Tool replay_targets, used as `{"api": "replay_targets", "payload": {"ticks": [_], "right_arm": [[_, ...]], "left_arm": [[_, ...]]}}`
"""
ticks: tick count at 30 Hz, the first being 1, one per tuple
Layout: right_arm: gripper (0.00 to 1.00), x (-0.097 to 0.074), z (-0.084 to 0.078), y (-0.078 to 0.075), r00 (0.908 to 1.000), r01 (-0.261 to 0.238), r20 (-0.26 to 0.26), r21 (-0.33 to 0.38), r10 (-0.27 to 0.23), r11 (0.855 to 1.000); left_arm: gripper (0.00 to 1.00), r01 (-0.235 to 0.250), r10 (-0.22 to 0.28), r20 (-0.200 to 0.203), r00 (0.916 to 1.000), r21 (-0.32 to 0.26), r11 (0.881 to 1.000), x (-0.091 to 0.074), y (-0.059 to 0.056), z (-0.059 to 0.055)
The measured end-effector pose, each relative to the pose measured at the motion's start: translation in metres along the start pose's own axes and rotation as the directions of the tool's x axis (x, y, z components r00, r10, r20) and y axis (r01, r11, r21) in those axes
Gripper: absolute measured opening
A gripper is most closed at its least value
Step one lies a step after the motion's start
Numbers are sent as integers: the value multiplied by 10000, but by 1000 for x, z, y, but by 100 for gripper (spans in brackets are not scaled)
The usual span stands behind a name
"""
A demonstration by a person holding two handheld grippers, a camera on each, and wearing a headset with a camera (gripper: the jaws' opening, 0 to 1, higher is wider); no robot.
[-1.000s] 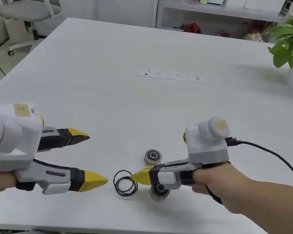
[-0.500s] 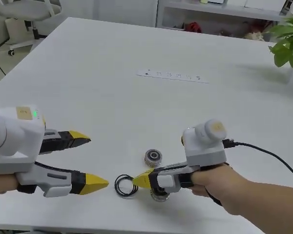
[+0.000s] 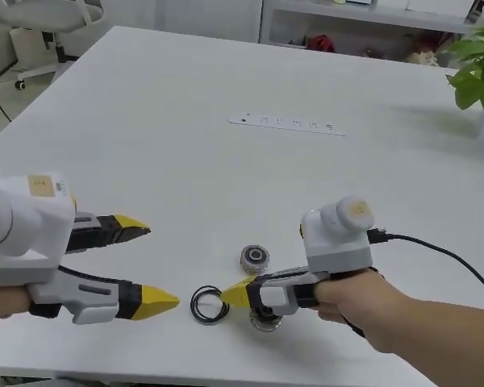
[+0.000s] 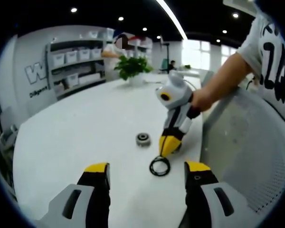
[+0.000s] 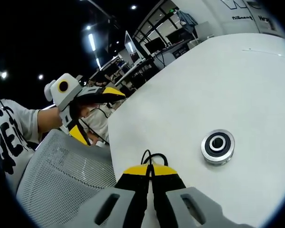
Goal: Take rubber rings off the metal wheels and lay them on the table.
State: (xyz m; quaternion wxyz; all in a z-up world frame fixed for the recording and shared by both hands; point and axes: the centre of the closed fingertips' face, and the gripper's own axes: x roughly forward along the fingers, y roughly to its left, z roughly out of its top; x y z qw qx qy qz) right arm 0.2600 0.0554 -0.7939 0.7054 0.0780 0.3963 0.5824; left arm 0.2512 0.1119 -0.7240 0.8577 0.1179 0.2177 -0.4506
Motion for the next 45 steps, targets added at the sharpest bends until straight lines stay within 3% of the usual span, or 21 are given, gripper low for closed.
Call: {"api": "replay_targets", "payload": {"ticks": [33,39,45], "right_arm": [[2,-3,1,-15,9981,610,64,204,-611,9979],[3,-10,7,-13,9978,593,300,3,-592,9982],[4,-21,20,-9,9958,713,618,-675,-671,9952]], "left_arm": [[64,78,-80,-124,9999,-134,9999,2,-4,-5],[64,94,-95,-82,9999,-149,9998,3,-4,-3],[64,56,-55,52,10000,-192,9998,3,-3,3]]}}
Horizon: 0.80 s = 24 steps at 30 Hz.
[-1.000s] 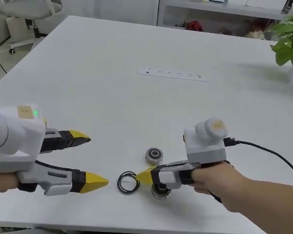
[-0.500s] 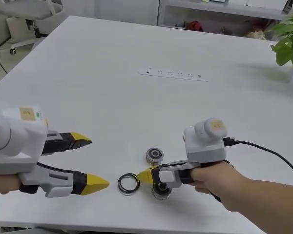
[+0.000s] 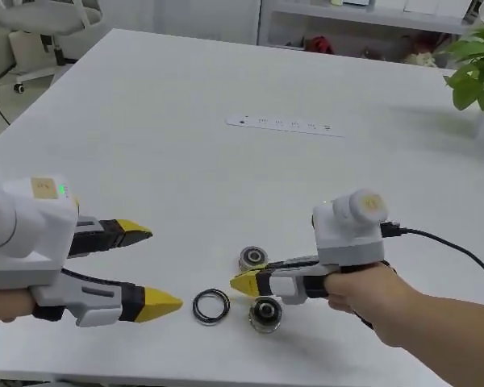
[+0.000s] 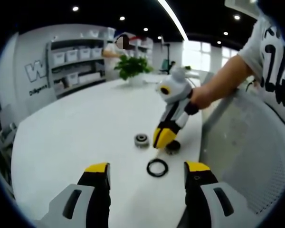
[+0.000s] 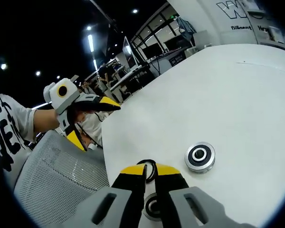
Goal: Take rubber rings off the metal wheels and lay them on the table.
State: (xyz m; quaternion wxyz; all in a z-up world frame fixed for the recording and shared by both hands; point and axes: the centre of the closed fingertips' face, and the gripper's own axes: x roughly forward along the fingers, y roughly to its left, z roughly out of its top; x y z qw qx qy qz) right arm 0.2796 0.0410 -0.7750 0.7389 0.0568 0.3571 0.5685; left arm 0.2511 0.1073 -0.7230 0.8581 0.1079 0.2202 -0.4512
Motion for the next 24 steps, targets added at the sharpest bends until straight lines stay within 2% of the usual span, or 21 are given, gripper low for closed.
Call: {"api": "replay_targets", "payload": {"ticks": [11,24], "right_arm": [[8,-20,22,8,9981,30,613,-572,5,9984],[14,-46,36,15,9944,291,1042,-1355,-150,9904]], "left_arm": [[64,-36,35,132,9999,73,10000,-2,0,9],[65,-243,240,311,9992,115,9996,-12,3,19]]}}
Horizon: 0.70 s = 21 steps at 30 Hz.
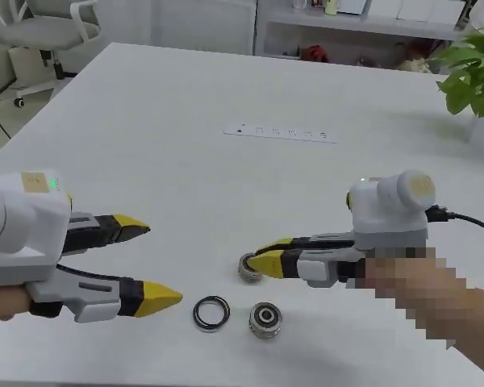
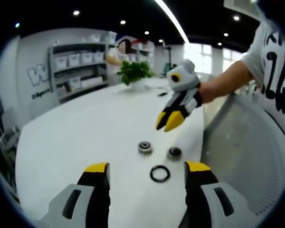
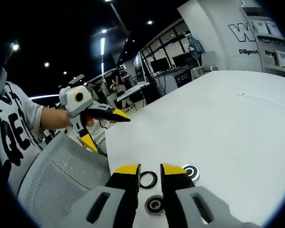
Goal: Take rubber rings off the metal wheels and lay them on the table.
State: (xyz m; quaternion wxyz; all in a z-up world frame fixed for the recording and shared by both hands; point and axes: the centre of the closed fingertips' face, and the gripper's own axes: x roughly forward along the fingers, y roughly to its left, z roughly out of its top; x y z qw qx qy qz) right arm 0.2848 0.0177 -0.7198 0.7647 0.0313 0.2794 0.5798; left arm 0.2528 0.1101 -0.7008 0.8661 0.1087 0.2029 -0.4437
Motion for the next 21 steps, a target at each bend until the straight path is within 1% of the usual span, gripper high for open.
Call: {"api": "replay_targets", "payload": {"ticks": [4,7,11,14,21], "right_arm": [[16,-8,3,1,9999,68,82,-216,-67,9997],[19,-15,6,1,9996,136,254,-265,-129,9996],[21,-25,8,0,9990,289,344,-435,-274,9986],[23,-35,9,-1,9982,420,443,-589,-395,9974],[29,-56,8,4,9951,847,590,-951,-794,9919]], "left_arm": [[65,-135,135,96,9999,13,9999,-4,3,5],[65,-200,199,164,9997,32,9998,-6,3,8],[65,-258,256,206,9995,66,9996,-8,3,11],[65,-299,296,224,9993,95,9995,-9,3,13],[65,-401,399,256,9989,71,9992,-11,0,14]]}}
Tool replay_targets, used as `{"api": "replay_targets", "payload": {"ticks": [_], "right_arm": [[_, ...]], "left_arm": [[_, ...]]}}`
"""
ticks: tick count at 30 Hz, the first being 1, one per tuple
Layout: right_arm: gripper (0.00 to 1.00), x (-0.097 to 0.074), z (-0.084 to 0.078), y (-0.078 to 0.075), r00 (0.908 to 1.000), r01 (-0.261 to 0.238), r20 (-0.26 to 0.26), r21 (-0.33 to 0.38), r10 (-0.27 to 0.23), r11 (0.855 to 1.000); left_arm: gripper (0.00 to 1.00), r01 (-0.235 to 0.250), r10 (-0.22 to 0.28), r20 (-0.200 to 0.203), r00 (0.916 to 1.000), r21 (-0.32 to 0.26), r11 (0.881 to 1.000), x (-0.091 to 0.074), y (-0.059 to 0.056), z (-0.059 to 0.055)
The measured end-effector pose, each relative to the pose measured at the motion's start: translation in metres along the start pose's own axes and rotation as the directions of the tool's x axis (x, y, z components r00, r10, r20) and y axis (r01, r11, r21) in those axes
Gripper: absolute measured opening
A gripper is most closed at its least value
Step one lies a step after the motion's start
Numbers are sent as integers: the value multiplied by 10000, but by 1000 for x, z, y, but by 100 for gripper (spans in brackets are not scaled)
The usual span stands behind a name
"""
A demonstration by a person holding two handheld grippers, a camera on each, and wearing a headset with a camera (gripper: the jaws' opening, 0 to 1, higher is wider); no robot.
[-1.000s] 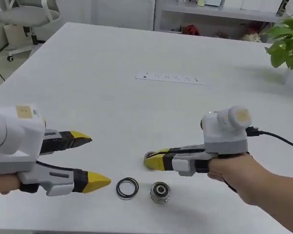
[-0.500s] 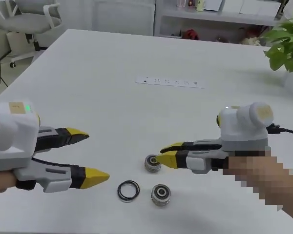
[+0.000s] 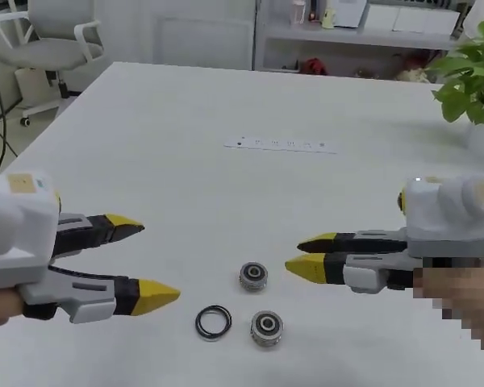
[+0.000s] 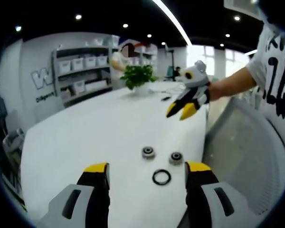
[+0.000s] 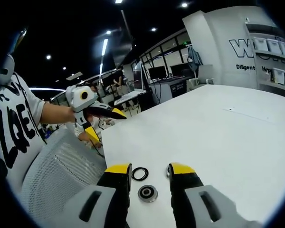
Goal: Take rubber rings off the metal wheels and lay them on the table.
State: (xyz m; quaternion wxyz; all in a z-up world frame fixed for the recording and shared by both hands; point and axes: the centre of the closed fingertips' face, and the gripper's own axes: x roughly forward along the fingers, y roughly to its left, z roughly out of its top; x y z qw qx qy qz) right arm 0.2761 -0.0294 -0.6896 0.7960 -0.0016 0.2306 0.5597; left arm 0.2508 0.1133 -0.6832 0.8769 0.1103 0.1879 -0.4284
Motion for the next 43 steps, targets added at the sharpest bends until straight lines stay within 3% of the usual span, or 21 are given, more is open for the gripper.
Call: {"api": "replay_targets", "payload": {"ticks": [24,43], "right_arm": [[48,-58,-25,-13,9913,1302,-125,-456,-1309,9904],[55,-68,-38,-17,9860,1605,-337,-707,-1631,9845]], "left_arm": [[67,-345,344,-130,9993,-122,9993,-7,-7,-6],[68,-601,595,-251,9979,-208,9980,-13,-6,-13]]}}
